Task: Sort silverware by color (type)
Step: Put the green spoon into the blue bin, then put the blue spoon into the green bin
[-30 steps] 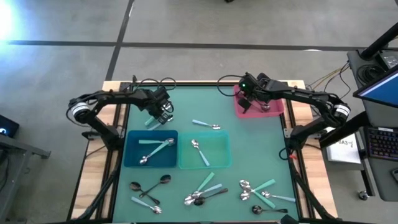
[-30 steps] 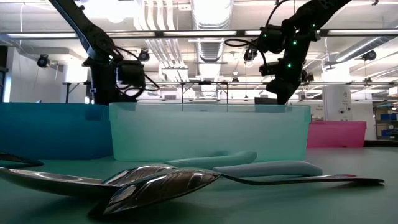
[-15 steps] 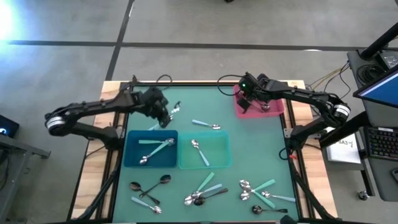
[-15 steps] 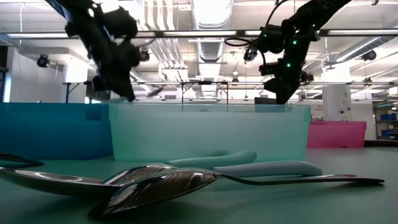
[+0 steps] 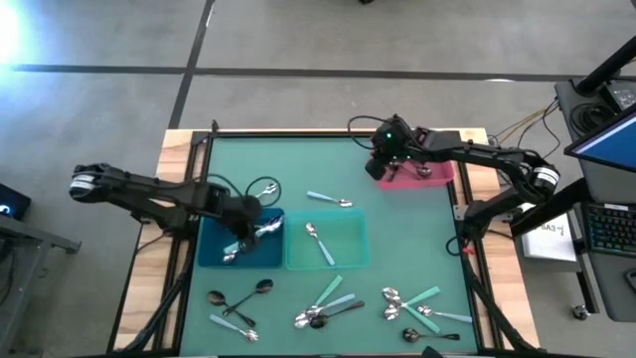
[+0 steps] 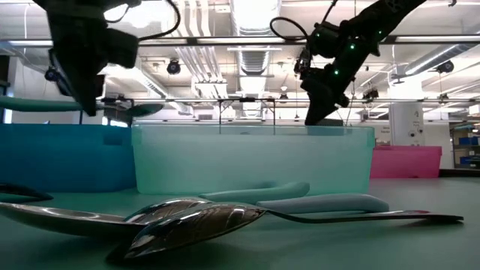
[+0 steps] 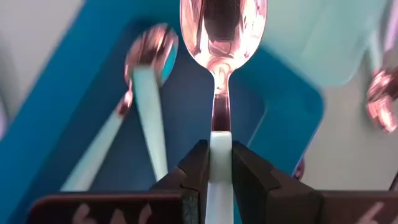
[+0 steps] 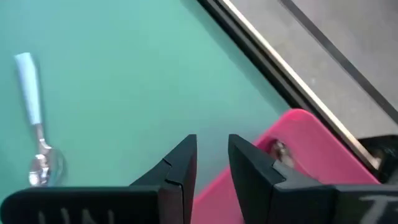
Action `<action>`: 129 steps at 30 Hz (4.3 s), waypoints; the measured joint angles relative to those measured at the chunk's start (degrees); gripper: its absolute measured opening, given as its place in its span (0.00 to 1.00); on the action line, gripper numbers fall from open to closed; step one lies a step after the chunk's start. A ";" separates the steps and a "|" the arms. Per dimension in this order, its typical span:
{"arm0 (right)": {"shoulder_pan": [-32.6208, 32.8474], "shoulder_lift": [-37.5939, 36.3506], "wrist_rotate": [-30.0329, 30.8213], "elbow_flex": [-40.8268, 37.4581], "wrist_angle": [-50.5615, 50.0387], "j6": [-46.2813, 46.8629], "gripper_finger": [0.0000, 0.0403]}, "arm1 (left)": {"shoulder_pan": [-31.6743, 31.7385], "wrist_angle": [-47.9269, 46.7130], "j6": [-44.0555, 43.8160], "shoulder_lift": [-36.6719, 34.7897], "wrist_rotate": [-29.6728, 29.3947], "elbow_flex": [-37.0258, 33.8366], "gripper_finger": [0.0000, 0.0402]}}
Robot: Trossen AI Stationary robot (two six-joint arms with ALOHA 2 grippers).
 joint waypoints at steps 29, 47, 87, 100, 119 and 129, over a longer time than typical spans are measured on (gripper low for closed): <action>11.53 31.52 -2.00 25.33 -9.71 6.14 0.19 | -2.65 -11.79 1.39 0.51 0.64 0.04 0.28; 18.08 36.25 -4.90 27.23 -7.94 7.45 0.19 | -2.65 -16.33 4.20 0.10 0.17 0.04 0.28; 15.45 35.76 -5.70 27.52 -7.13 3.91 0.04 | -2.65 -15.94 5.34 0.08 -1.36 -0.39 0.28; 16.04 28.53 -8.65 27.58 -8.22 2.05 0.04 | -2.65 -15.34 5.30 0.08 -2.43 -0.39 0.28; 22.35 25.53 -14.99 27.44 -10.78 -6.13 0.04 | -2.64 5.98 8.56 0.08 -19.19 -0.44 0.28; 23.68 25.00 -16.94 26.69 -10.66 -9.44 0.04 | -2.64 17.64 15.57 0.08 -20.97 -0.44 0.28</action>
